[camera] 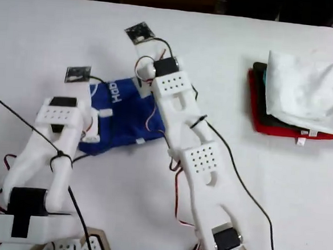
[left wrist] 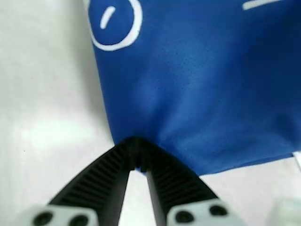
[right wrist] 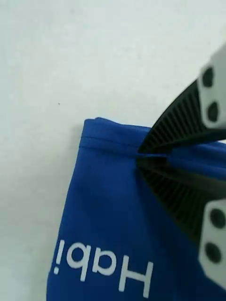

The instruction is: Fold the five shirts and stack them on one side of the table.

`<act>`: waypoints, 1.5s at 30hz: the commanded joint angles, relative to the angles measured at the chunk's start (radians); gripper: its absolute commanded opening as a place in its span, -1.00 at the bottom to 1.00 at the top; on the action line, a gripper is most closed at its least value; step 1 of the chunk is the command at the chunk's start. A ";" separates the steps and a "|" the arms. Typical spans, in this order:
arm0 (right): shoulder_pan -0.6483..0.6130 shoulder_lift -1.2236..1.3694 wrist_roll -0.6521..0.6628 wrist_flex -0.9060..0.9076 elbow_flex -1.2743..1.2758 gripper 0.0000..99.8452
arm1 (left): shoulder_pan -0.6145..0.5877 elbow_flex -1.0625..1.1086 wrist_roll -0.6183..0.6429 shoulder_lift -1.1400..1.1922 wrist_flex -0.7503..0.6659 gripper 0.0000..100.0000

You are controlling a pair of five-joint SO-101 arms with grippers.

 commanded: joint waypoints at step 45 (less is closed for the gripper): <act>-0.065 -0.137 -0.313 0.302 0.009 -0.41 | -0.508 -0.248 -0.216 -0.043 0.239 -0.95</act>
